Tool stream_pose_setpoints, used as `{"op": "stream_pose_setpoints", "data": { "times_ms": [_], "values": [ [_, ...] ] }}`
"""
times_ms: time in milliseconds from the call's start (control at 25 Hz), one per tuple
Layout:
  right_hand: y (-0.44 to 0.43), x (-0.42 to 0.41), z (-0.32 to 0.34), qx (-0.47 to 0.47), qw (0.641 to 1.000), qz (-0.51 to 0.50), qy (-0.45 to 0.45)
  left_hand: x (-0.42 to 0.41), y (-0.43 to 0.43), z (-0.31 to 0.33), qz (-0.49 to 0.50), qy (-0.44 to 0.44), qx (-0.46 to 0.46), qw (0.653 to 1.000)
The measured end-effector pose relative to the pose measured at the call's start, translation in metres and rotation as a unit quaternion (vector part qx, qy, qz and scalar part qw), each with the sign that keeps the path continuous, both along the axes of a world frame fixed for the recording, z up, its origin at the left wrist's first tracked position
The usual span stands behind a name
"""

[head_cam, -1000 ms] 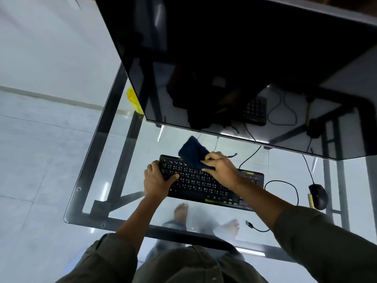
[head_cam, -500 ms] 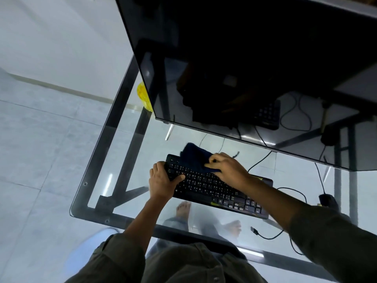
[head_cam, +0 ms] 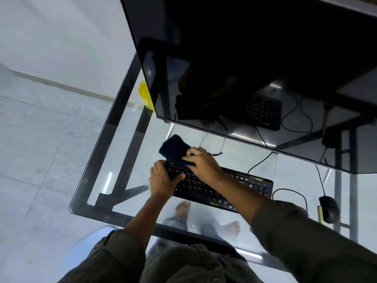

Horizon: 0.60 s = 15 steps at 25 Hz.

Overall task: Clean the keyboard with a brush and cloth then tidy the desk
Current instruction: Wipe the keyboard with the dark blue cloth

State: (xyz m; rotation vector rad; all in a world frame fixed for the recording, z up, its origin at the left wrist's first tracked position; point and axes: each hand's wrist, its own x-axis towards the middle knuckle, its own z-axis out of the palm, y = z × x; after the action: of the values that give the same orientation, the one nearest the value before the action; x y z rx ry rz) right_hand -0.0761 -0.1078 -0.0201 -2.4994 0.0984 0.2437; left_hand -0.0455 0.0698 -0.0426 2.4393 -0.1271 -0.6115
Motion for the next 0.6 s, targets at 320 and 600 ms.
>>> {"op": "stream_pose_setpoints", "data": {
  "times_ms": [320,600],
  "values": [
    [-0.021,-0.039,0.001,-0.030,0.999,-0.024,-0.008,-0.001,0.002,0.002,0.014,0.008,-0.004,1.000],
    [-0.121,-0.143,0.009,-0.110,0.991,-0.068,0.028,-0.001,0.001,0.004,0.009,0.017,0.006,1.000]
  ]
}}
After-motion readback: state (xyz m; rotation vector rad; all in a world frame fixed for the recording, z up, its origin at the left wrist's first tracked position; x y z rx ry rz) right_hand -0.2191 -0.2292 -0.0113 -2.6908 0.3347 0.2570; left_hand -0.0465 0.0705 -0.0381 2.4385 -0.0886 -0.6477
